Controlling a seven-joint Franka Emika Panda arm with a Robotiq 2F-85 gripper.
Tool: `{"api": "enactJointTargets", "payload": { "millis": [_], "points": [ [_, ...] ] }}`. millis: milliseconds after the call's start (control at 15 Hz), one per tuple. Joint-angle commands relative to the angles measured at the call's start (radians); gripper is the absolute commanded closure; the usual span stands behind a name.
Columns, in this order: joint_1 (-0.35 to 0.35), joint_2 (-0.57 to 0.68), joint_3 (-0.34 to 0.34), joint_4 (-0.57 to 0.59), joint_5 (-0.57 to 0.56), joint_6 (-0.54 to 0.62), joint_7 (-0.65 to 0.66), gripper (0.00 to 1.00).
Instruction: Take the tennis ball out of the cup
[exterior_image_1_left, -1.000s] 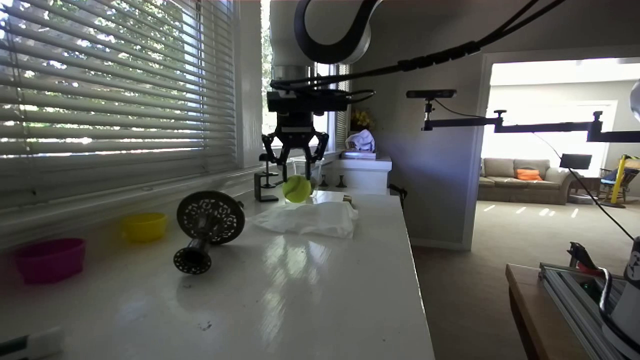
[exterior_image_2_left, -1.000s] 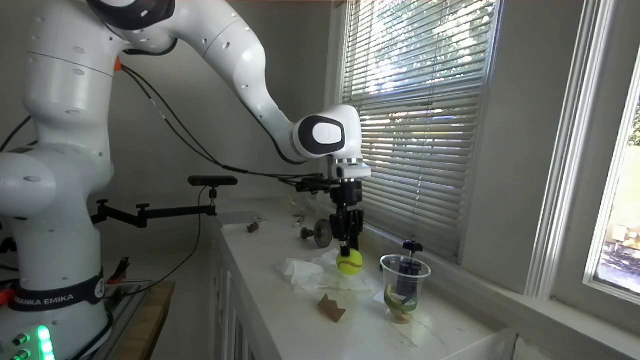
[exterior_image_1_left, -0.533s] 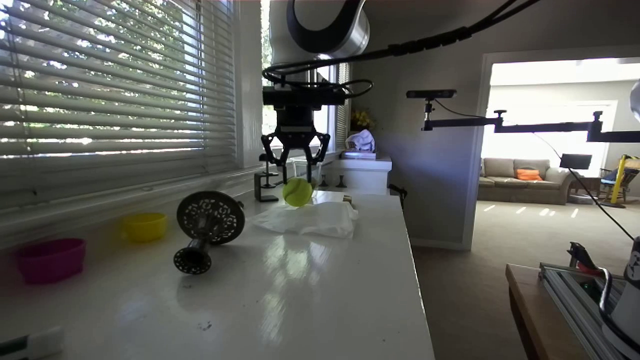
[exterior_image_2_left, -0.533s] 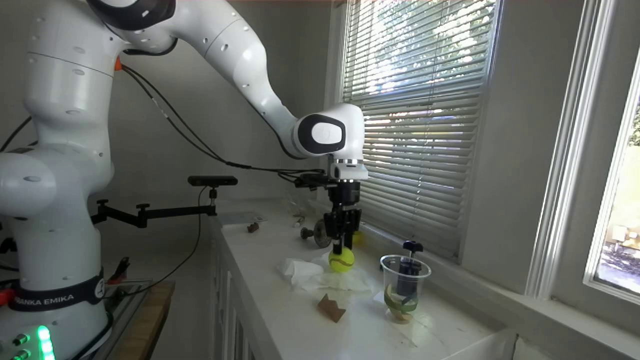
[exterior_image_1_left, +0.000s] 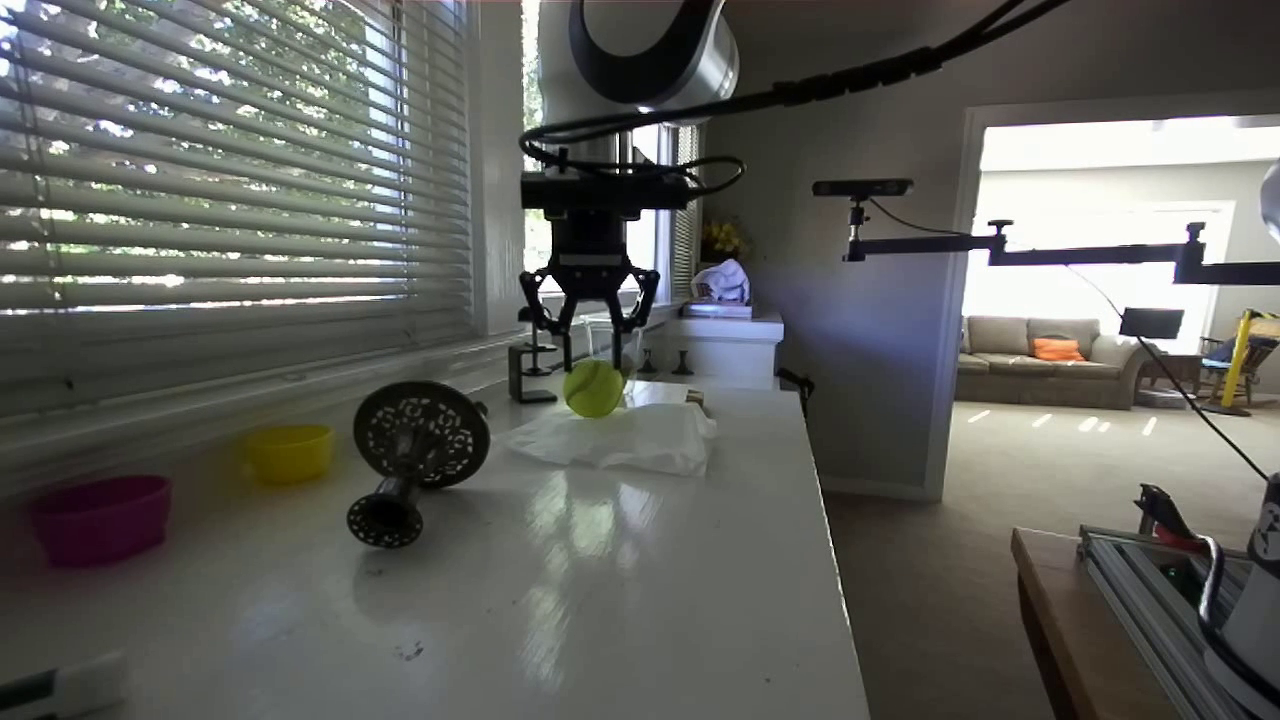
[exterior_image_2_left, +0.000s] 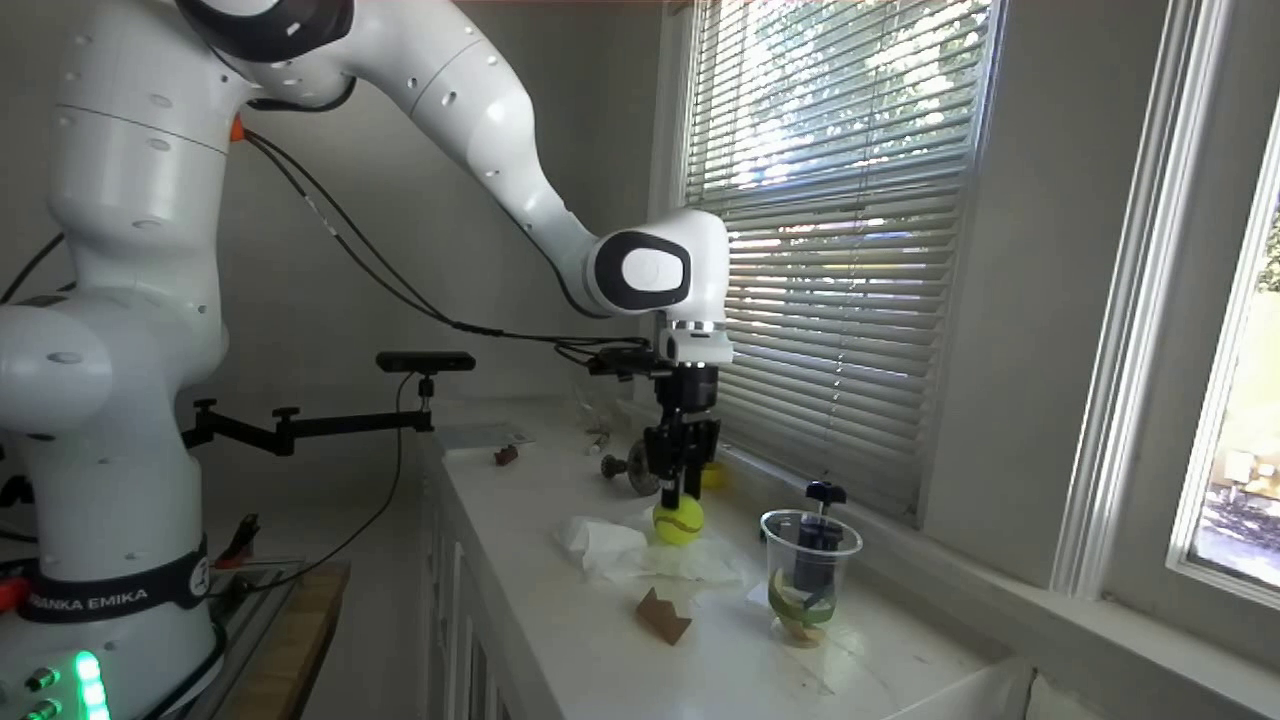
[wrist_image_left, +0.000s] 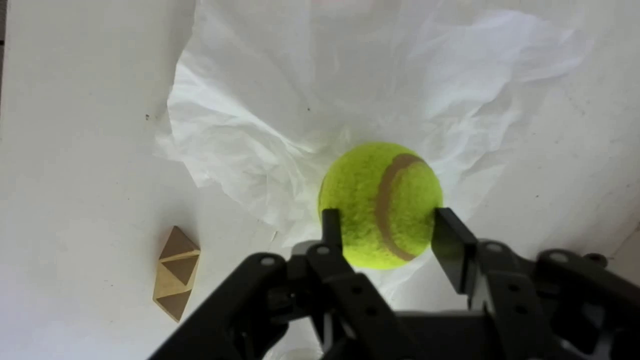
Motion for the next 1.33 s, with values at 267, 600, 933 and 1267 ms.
{"api": "enactJointTargets", "payload": {
  "millis": [267, 600, 933, 1267],
  "points": [
    [0.003, 0.019, 0.006, 0.02, 0.035, -0.034, -0.022, 0.76],
    [0.004, 0.02, 0.009, 0.022, 0.037, -0.045, -0.027, 0.26],
    [-0.016, -0.086, 0.024, -0.007, 0.151, -0.073, -0.187, 0.01],
    [-0.016, -0.207, 0.016, -0.009, 0.157, -0.209, -0.502, 0.0]
  ]
}}
